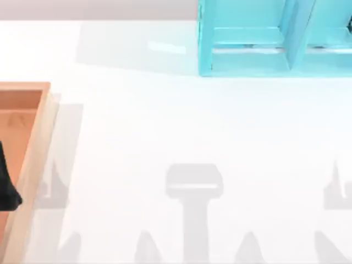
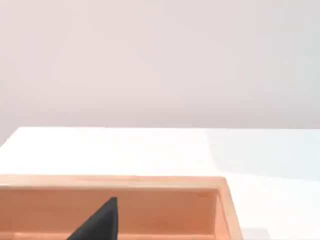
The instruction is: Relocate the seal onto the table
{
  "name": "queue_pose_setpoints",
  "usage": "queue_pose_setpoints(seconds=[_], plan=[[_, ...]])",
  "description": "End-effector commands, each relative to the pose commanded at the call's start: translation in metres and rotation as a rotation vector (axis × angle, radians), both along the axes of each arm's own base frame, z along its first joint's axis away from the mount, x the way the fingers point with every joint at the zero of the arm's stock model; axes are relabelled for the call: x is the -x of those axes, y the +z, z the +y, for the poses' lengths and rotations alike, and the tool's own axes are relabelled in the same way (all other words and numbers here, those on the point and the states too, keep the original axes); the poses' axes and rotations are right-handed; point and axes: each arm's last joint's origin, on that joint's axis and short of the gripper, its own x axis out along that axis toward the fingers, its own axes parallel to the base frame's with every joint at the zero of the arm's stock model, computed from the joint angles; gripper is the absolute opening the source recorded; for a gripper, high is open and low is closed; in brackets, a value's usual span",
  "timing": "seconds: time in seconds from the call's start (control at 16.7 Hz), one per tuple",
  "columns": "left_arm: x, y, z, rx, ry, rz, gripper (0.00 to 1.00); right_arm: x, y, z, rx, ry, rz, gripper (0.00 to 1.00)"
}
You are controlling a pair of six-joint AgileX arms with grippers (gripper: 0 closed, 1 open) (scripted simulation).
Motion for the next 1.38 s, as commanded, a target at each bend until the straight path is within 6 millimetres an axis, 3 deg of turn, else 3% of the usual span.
queue_pose_setpoints(seconds=[0.3,0.6,0.78,1.08,1.38], plan=[[-0.001,0.01,0.003,-0.021,0.024,0.066,1.0,0.0,0.0,0.0,0.0,0.0,0.0,1.0],[-0.014,0.056,0.013,-0.084,0.084,0.379,1.0,0.0,0.0,0.0,0.0,0.0,0.0,1.0],[-0.043,0.077,0.025,-0.102,0.097,0.71,1.0,0.0,0.0,0.0,0.0,0.0,0.0,1.0],[-0.11,0.083,0.059,-0.066,0.051,1.27,1.0,0.0,0.0,0.0,0.0,0.0,0.0,1.0],[-0.156,0.082,0.091,-0.024,0.001,1.522,1.0,0.0,0.0,0.0,0.0,0.0,0.0,1.0]])
